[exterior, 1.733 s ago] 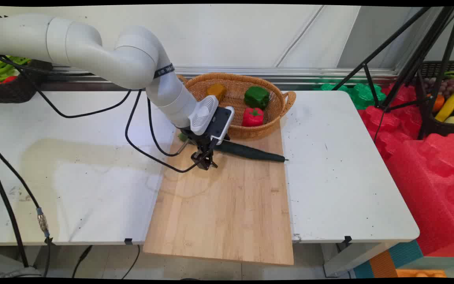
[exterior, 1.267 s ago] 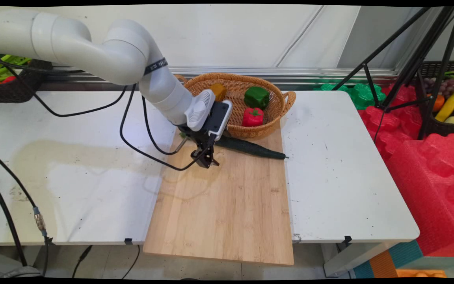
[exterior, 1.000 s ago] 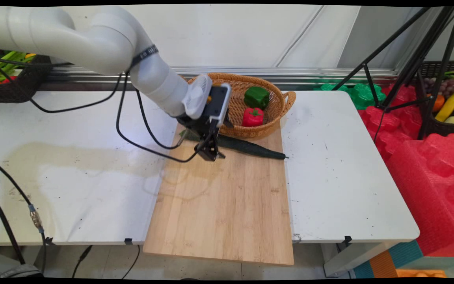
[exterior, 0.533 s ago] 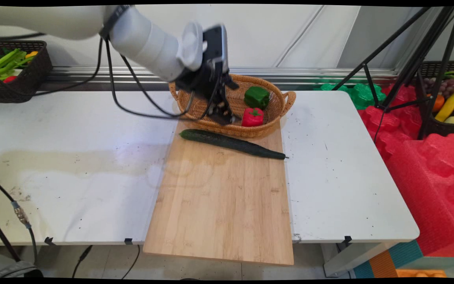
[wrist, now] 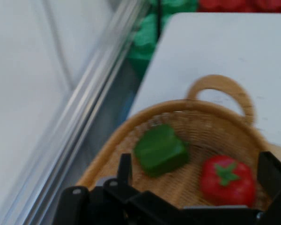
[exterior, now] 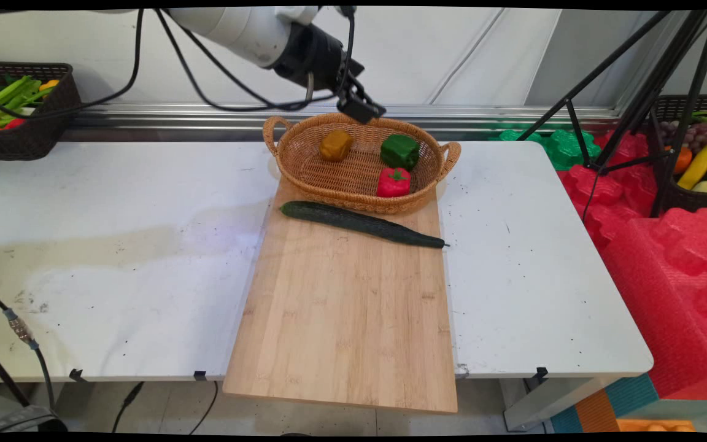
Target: Pick up the potato from the vegetable basket
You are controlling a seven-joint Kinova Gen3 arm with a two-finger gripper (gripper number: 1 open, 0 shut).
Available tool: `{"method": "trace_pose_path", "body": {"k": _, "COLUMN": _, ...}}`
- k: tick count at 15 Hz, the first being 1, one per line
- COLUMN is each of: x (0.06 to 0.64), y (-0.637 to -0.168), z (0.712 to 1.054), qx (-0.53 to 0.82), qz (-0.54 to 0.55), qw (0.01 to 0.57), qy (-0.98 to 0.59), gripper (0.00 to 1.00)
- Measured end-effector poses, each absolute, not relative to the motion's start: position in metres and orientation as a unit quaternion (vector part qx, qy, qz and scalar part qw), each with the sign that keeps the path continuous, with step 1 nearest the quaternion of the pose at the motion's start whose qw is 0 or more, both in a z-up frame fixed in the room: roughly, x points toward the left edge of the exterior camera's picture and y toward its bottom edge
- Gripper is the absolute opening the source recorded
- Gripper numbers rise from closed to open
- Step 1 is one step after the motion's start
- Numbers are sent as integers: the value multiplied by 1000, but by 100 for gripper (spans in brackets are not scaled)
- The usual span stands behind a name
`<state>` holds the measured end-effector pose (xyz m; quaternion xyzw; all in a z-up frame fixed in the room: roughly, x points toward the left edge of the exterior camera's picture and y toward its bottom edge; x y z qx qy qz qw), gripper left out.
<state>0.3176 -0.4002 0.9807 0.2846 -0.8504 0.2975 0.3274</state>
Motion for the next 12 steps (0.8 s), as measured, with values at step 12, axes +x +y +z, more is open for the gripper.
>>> {"method": "trace_pose_path", "body": {"k": 12, "x": 358, "y": -480, "z": 909, "qx": 463, "qz": 289, "qw": 253, "qy": -799, "gripper": 100}}
